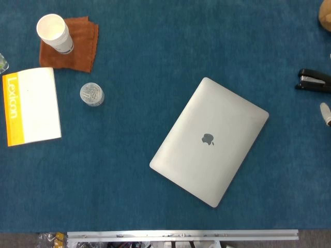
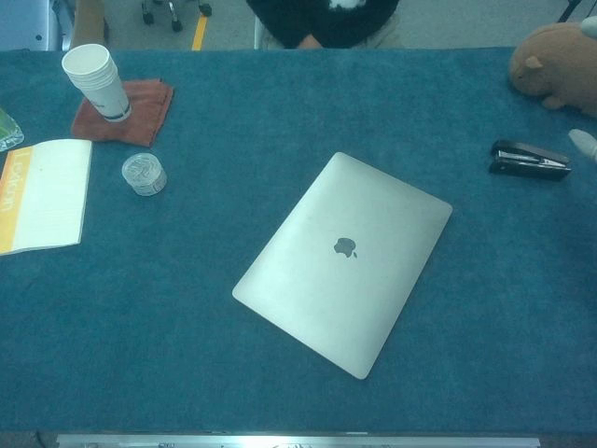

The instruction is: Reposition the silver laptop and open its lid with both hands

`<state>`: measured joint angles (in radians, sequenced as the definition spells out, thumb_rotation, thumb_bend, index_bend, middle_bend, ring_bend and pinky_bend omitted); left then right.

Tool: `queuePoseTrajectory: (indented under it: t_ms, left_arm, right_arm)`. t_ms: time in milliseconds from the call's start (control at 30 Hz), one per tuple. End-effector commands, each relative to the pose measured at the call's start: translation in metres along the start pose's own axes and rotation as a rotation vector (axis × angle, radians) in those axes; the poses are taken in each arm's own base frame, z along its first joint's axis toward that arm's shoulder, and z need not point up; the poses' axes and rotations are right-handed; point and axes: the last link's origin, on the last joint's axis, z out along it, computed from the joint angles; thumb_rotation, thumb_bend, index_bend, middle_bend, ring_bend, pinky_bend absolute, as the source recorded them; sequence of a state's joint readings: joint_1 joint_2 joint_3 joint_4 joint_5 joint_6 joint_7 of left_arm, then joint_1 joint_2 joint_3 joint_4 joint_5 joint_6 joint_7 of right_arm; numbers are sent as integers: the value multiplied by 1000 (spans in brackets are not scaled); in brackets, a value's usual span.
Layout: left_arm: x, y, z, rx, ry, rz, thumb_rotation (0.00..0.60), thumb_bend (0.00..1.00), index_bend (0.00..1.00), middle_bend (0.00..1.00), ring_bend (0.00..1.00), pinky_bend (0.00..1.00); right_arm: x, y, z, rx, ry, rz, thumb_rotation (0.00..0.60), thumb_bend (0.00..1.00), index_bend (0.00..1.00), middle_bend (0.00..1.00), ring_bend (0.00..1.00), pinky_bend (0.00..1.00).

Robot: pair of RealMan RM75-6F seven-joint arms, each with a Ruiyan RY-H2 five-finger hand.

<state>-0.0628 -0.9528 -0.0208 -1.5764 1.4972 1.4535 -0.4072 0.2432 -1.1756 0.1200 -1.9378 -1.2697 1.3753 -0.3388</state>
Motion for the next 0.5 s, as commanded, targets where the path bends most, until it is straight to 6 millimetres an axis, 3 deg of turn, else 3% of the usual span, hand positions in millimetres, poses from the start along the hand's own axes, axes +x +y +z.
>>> queuePoseTrajectory:
  t_ms: [33, 267, 500]
  left_arm:
    - [-1, 0, 0, 0, -1, -1, 600, 384, 128, 97, 17, 69]
    - [1, -1, -1, -1, 6, -4, 600, 383, 128, 97, 17, 69]
    - [10, 3, 1, -27, 17, 16, 600, 383, 128, 97, 17, 69]
  right_arm:
    - [-1, 0, 0, 1, -2, 1, 600, 297, 0, 49, 37, 103]
    - [0, -7, -2, 41, -20, 40, 600, 297, 0, 50, 37, 103]
    - [-2, -34, 2, 190, -59, 28, 600, 246, 0, 50, 37, 103]
